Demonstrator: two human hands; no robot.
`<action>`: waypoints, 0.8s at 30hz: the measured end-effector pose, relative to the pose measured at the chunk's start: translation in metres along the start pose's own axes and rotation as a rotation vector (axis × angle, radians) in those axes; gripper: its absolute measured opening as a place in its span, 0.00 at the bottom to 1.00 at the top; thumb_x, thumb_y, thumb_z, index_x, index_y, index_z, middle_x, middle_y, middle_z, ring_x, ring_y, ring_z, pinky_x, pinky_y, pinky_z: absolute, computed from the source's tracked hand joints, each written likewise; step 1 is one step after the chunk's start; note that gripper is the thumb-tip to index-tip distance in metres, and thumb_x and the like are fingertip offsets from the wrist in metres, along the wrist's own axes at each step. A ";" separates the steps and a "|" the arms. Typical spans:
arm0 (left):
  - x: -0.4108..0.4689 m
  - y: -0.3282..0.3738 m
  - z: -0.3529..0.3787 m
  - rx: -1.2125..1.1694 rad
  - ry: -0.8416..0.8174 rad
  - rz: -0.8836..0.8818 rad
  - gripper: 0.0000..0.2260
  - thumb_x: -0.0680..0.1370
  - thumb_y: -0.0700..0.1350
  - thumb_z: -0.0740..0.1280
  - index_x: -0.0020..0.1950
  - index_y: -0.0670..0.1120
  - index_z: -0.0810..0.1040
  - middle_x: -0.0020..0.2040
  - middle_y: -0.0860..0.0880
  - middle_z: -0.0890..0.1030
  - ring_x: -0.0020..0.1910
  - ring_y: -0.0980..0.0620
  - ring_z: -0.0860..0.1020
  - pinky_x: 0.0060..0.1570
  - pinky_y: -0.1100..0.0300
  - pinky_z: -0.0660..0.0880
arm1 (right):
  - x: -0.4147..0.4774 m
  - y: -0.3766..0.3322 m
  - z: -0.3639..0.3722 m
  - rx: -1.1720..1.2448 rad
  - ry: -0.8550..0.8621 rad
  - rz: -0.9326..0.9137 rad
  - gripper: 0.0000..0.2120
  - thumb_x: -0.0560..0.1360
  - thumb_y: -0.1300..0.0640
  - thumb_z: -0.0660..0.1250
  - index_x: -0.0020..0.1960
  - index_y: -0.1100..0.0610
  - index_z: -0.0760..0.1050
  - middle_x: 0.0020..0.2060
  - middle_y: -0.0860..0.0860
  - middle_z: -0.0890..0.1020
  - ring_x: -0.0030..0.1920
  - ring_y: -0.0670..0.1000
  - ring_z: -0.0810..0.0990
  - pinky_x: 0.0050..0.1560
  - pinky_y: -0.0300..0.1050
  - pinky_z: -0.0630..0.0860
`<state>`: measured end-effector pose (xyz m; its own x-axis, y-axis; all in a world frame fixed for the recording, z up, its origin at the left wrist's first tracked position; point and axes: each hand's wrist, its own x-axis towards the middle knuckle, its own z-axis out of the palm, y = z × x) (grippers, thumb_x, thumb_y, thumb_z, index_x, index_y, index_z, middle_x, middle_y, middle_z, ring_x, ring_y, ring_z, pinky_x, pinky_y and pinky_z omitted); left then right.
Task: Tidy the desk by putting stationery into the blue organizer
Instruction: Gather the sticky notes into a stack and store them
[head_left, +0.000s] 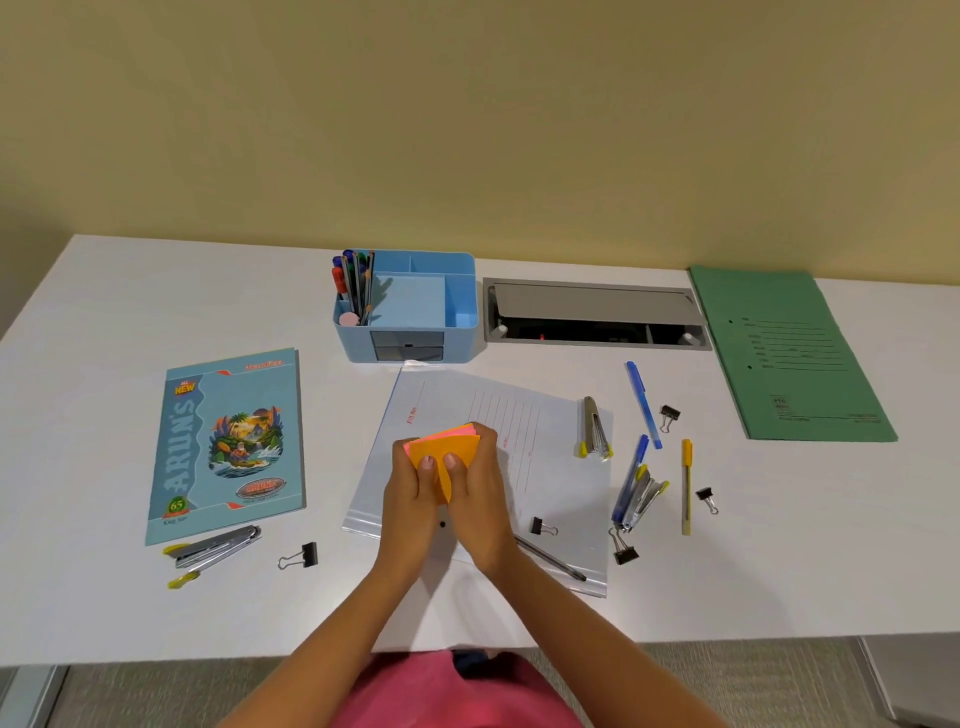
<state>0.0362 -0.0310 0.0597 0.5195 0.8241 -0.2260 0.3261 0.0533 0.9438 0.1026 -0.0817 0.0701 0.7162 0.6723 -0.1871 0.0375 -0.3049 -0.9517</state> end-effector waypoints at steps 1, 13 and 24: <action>-0.001 -0.003 -0.003 0.019 -0.003 0.033 0.05 0.82 0.48 0.54 0.54 0.57 0.66 0.47 0.62 0.75 0.44 0.64 0.77 0.38 0.76 0.72 | -0.002 0.003 0.002 -0.001 -0.006 -0.040 0.12 0.81 0.59 0.57 0.63 0.52 0.59 0.59 0.58 0.70 0.59 0.57 0.74 0.58 0.53 0.77; -0.009 -0.043 -0.015 0.062 -0.031 0.022 0.40 0.60 0.81 0.52 0.52 0.49 0.72 0.44 0.51 0.77 0.43 0.56 0.77 0.44 0.69 0.74 | -0.007 0.035 0.011 0.013 -0.058 0.018 0.11 0.82 0.62 0.53 0.61 0.51 0.58 0.48 0.50 0.69 0.47 0.45 0.72 0.43 0.24 0.70; 0.024 -0.012 -0.006 -0.070 0.073 -0.092 0.13 0.81 0.48 0.57 0.64 0.44 0.67 0.58 0.42 0.76 0.57 0.40 0.76 0.54 0.54 0.74 | 0.014 0.016 0.013 -0.008 0.055 0.066 0.13 0.82 0.58 0.56 0.65 0.60 0.65 0.56 0.52 0.72 0.54 0.50 0.74 0.47 0.25 0.73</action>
<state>0.0404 -0.0083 0.0441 0.4305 0.8525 -0.2964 0.3123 0.1675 0.9351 0.1040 -0.0690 0.0488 0.7542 0.6128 -0.2357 -0.0057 -0.3528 -0.9357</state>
